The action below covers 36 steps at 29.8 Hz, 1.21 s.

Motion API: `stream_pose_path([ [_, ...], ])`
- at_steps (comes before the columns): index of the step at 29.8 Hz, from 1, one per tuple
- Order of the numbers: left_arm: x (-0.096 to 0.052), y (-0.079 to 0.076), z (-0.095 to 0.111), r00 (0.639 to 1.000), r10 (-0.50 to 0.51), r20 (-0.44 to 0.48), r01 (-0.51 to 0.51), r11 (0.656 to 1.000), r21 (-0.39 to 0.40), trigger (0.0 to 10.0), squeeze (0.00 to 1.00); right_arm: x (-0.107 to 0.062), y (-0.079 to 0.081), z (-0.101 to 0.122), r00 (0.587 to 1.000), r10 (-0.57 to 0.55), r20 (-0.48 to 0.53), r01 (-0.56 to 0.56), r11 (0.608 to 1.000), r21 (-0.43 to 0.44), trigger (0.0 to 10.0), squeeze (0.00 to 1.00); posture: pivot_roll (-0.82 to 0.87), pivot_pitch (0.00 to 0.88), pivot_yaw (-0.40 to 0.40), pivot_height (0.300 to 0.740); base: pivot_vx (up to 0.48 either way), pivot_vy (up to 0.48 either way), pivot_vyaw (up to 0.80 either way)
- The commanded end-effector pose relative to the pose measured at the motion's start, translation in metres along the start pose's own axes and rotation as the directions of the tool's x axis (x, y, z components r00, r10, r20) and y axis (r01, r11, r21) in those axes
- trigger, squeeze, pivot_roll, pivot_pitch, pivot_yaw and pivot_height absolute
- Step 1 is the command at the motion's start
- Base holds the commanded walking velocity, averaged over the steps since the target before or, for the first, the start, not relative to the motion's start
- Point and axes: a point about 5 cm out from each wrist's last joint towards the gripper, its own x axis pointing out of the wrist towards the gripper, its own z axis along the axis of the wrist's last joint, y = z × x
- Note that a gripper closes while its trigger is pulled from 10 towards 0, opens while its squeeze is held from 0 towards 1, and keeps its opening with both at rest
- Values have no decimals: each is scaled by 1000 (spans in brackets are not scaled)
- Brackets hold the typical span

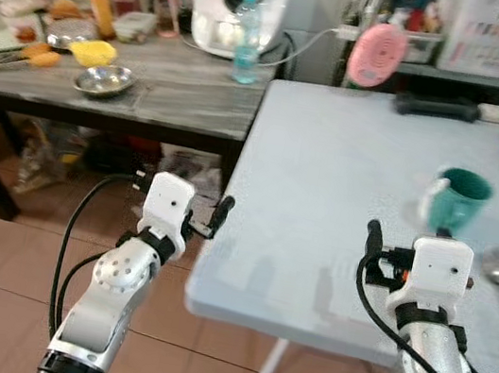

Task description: Setting the table

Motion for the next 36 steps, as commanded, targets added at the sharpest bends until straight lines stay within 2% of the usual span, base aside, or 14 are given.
stream_pose_path([
  [1,1,2,4,1000,-5,15,5,1000,2,10000,0,0,-1,4,1000,-6,12,6,1000,2,10000,0,-171,10,108,740,0,-480,-769],
  [5,2,1,4,1000,-10,12,10,1000,2,10000,0,-1,-2,4,1000,-8,12,8,1000,3,10000,0,-173,14,109,740,0,-480,-678],
  [15,1,0,2,1000,-19,5,19,1000,4,10000,0,-3,0,3,1000,-9,2,9,1000,-4,10000,0,-174,21,113,740,0,-464,0],
  [26,3,1,3,1000,-10,4,10,1000,-7,10000,0,-3,2,2,1000,1,-6,-1,1000,17,10000,0,-175,23,121,740,0,0,0],
  [32,3,3,4,1000,-2,7,2,1000,-6,10000,0,-2,6,0,1000,25,-14,-25,999,33,10000,0,-171,24,125,740,0,0,0],
  [36,2,6,1,1000,18,-18,-18,1000,21,10000,0,-1,14,0,997,68,-23,-66,995,75,10000,0,-165,25,127,740,0,0,0],
])
